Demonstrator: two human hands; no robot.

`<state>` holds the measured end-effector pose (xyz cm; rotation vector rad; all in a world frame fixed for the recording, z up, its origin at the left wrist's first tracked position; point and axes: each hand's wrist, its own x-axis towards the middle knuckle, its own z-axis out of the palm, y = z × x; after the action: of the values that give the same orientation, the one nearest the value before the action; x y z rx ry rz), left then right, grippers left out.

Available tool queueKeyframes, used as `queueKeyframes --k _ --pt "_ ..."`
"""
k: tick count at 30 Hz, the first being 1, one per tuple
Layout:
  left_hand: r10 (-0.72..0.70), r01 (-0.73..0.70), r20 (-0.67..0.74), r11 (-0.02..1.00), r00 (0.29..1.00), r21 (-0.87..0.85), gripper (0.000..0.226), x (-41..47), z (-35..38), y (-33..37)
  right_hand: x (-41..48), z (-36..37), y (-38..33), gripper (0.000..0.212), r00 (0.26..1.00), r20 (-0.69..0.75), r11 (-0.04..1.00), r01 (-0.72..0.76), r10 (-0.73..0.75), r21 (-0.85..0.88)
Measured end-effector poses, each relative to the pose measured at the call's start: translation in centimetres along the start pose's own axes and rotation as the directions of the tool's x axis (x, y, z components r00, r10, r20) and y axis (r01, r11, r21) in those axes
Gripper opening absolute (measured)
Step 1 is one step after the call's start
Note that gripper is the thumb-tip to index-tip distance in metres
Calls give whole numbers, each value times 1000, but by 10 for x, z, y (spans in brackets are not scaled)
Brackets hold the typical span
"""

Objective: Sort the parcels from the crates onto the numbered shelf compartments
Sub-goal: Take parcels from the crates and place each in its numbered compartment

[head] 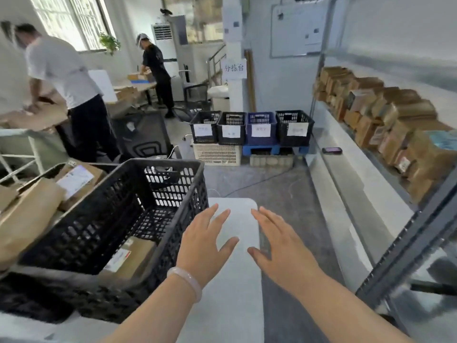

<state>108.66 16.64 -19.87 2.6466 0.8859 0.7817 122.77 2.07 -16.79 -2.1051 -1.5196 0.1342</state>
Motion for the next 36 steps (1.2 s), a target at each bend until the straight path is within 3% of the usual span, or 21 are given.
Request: queueKeyframes --k 4,8,13,15,18,21,24,28,31,33,36 --pt "-90 90 -5 996 996 25 62 -11 -35 -70 47 35 -57 71 996 26 995 78 -80 66" --pt "-253 249 76 967 964 58 62 -7 -71 -156 102 76 -125 69 987 45 984 152 -156 97" --pt "-374 366 224 927 900 78 63 10 -95 -269 165 146 -191 67 971 168 983 154 -169 100" --pt "-395 385 305 918 867 94 65 20 -98 -306 187 173 -210 65 959 262 992 87 -108 88" --pt "-460 422 483 886 745 193 65 36 -92 -351 215 220 -223 63 887 456 993 -104 70 49" --pt "-515 421 648 852 561 312 73 49 -75 -383 236 266 -220 57 731 615 949 -300 297 -100" --pt "-531 394 737 837 417 380 69 53 -54 -401 244 292 -212 37 573 704 897 -381 419 -224" --pt "-537 364 808 822 242 438 66 46 -27 -417 236 319 -199 43 441 798 887 -396 411 -239" --pt "-484 310 868 847 112 433 69 35 -13 -421 233 324 -202 46 391 857 878 -459 336 -135" --pt "-462 336 882 848 91 409 67 31 -11 -422 232 328 -203 50 409 862 873 -483 300 -75" --pt "-445 450 878 830 177 330 65 29 -3 -427 237 331 -207 46 469 837 846 -534 282 14"
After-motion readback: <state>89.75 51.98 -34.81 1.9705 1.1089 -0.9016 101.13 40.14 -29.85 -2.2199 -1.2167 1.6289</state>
